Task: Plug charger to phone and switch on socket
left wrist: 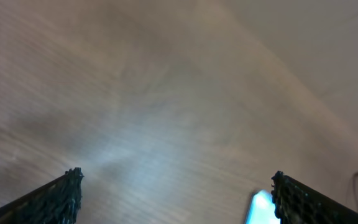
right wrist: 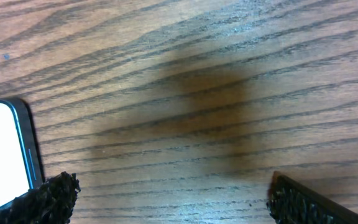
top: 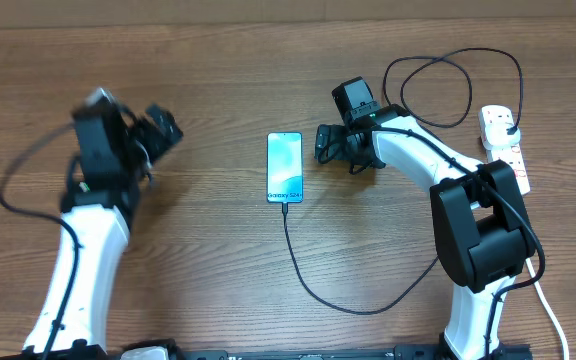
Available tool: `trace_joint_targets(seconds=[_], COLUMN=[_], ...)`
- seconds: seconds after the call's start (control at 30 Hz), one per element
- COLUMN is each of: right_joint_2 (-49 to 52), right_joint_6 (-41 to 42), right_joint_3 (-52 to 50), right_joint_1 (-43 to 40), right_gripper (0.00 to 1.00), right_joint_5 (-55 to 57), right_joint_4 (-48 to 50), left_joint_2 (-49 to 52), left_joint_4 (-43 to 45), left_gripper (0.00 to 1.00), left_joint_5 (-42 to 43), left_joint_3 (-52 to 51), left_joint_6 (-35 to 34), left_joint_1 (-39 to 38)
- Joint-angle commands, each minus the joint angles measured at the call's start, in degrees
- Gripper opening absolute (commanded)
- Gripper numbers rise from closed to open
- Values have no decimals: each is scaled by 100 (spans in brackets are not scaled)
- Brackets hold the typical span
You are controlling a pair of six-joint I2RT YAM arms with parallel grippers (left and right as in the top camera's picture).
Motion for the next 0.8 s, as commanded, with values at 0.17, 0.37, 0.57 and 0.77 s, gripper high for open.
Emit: trace_joint_targets(seconds=[0.17, 0.37, 0.57, 0.77], right_joint_2=[22, 22, 22, 22], right_joint_6=[-20, -20, -22, -22], right_joint_3=[13, 13, 13, 13], right_joint_1=[-13, -13, -13, -13], right_gripper=[100, 100, 100, 100], right_joint_5=[81, 81, 81, 81], right_joint_4=[28, 28, 28, 28], left_joint_2=[-1080, -2146, -3362, -4306], left_joint_4=[3453, 4144, 3582, 2603], left_gripper=[100, 99, 100, 99], left_joint_5=[682, 916, 863, 376], left_joint_3=[-3165, -4419, -4964, -4964], left_joint_6=[1180, 2319, 2321, 2343], left_joint_1=[-153, -151, -151, -151])
